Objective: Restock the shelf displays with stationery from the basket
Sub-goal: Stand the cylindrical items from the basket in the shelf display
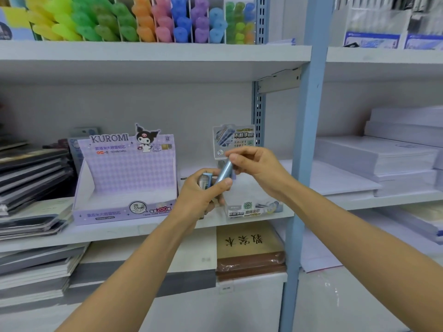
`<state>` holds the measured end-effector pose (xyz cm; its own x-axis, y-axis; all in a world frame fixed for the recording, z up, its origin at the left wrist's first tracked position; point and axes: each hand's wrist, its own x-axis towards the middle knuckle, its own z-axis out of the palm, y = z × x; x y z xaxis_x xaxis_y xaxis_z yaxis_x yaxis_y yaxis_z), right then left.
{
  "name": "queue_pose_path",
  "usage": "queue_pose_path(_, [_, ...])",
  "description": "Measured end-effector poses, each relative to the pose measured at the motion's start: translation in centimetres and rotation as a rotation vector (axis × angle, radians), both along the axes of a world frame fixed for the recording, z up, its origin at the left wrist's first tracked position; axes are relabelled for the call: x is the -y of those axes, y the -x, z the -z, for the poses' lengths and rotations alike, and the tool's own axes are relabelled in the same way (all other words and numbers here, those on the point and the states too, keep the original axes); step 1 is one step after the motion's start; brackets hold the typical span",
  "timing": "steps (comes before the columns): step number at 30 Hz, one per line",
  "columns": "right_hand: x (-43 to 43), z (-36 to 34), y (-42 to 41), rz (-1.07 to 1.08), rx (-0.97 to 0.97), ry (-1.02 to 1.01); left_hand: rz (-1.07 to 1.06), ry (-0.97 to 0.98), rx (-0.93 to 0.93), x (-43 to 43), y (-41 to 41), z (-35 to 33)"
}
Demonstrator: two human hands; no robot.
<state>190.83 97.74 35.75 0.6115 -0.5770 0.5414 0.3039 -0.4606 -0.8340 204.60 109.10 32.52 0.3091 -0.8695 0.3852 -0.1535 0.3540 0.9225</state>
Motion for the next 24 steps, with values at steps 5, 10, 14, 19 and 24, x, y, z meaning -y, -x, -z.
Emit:
queue_pose_path(5, [0.3, -0.5, 1.1, -0.002, 0.057, -0.089, -0.034, 0.01, -0.054, -0.1, 0.4, -0.1])
queue_pose_path(10, [0.5, -0.6, 2.0, 0.009, 0.002, -0.055, -0.023, -0.049, -0.052, 0.0, 1.1, -0.3])
queue_pose_path(14, [1.7, 0.3, 2.6, 0.247, -0.155, 0.055, -0.035, -0.115, 0.024, -0.1, 1.2, 0.4])
queue_pose_path(19, [2.1, 2.7, 2.9, 0.426, -0.308, 0.112, -0.039, -0.179, 0.103, -0.3, 0.8, 1.4])
queue_pose_path(24, [1.6, 3.0, 2.9, 0.396, -0.347, 0.141, -0.002, -0.163, 0.087, -0.3, 0.4, 1.4])
